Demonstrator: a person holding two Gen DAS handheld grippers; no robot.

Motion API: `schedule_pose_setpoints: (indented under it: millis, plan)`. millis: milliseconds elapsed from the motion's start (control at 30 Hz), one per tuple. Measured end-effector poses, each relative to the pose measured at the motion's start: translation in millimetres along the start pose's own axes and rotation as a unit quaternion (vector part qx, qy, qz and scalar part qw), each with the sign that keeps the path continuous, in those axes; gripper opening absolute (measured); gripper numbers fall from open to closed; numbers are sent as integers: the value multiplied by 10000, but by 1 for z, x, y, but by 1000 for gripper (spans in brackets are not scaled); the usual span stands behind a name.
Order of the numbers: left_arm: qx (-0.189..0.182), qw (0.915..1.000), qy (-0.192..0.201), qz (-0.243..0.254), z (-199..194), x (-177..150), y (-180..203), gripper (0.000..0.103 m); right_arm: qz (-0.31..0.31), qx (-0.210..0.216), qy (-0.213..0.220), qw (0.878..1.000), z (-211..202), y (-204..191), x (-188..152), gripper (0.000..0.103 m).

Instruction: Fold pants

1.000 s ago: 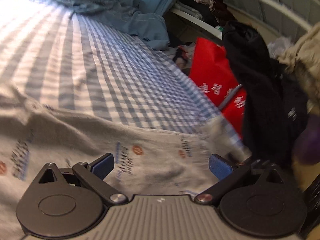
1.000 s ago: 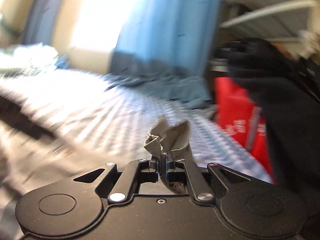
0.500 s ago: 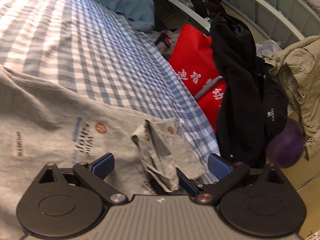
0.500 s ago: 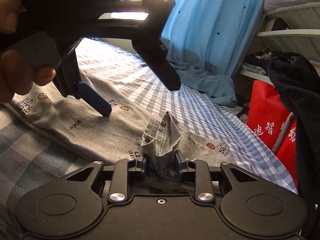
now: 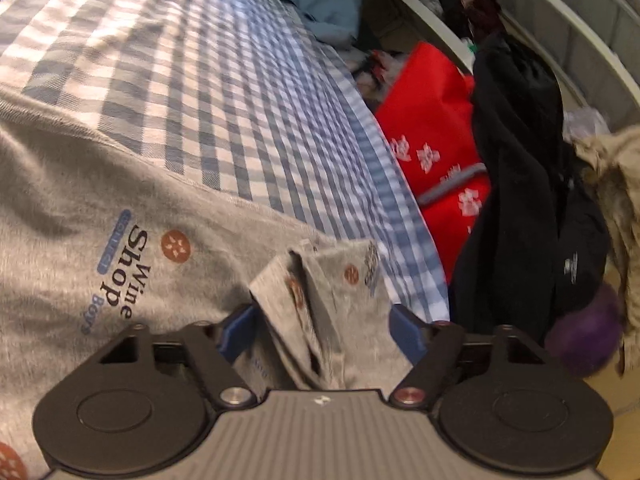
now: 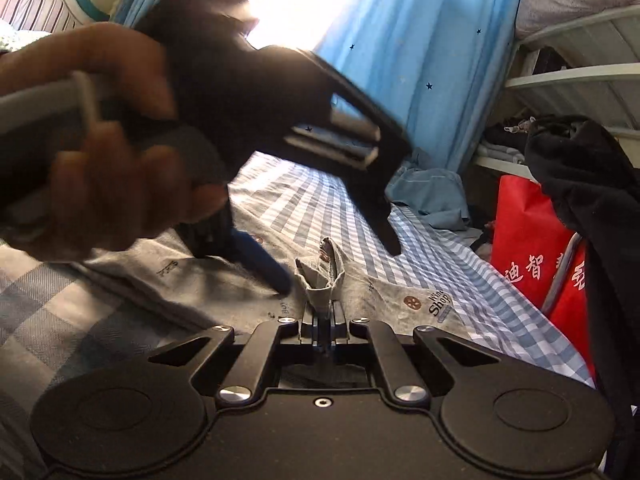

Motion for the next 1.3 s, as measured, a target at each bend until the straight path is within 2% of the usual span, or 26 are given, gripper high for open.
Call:
schedule_pose_setpoints:
  millis: [67,167,333,433,667,867,1067,1300]
  plan:
    - [114,9997,193,48,-1,0,0,51,-9,7,-36,10000,-1,0,-2,5]
    - [327,9980,363,403,-1,-2,7,28,6,32,-65,10000,-1,0,-3,5]
    - [708,9928,418,868,0,-3,17,19,-85,-23,-99,9999,-1,-5,-5,5]
    - [717,9920,424,944,-4,-2,18,13,-119,-38,-80,9999,1,-6,-3,5]
    - [732,9862,530,1389,-21,0,31,10,-125,-27,45,9999,-5,-8,10,4]
    - [701,9840,616,1515,-55,8,37,10,-135,76,233,9996,-19,-20,31,4]
    - [798,9790,737,1725,-112,14,31,10,-134,400,422,9982,-39,-49,60,4]
    - [1136,9716,971,1837,-187,21,4,10,-190,1011,563,9931,-61,-107,89,4]
Point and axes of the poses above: each gripper's, at about its wrist camera, not at the fingertips, and z roughly the way its jaws point, y to its right, x to its top, the point moved 4 cm from there along z, roughly the way its jaws point, and after that the axes turned 12 degrees about -x, right-handed, at the moved point
